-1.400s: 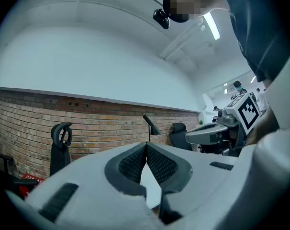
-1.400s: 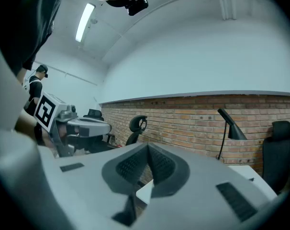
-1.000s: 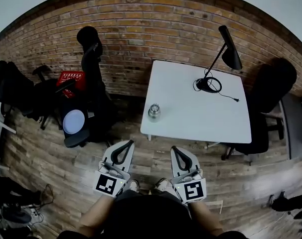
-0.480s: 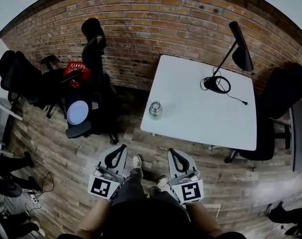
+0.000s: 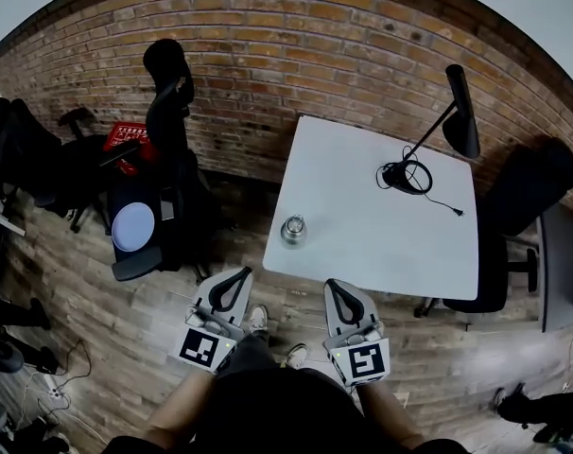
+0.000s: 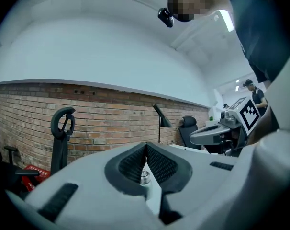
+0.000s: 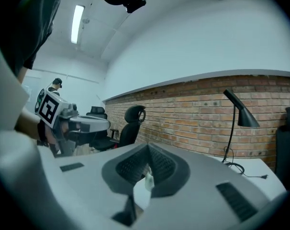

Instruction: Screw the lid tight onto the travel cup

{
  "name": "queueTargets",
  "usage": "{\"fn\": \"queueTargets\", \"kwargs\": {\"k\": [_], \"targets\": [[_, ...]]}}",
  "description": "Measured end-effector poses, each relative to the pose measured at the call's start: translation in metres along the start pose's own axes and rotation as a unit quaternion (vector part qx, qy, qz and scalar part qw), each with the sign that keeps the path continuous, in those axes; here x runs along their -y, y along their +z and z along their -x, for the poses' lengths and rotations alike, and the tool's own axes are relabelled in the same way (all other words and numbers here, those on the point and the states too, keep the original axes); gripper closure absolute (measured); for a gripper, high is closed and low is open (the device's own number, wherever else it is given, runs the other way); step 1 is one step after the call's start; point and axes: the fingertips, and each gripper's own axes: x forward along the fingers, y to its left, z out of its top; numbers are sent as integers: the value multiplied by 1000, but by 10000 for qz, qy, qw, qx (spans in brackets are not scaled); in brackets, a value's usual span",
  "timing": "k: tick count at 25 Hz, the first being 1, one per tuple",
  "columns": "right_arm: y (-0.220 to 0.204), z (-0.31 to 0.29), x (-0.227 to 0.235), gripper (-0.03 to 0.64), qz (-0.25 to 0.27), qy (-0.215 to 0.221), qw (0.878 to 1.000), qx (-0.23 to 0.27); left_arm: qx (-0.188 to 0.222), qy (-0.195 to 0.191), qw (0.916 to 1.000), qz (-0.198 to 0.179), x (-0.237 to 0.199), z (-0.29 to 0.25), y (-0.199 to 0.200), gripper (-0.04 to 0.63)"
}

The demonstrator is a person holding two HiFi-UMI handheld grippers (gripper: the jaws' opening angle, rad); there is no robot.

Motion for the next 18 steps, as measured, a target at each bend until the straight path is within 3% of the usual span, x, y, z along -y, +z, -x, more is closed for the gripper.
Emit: {"fn": "queueTargets", "kwargs": {"k": [12,18], "targets": [[5,-90,15,603,-19,-673,9971,-358,-12,-612,9979,215,-90,-68,-12,572],[-9,-100,32,603,-81,-760,9958,-511,-141,-774,9966,240,-86,-90,-26,572]]}}
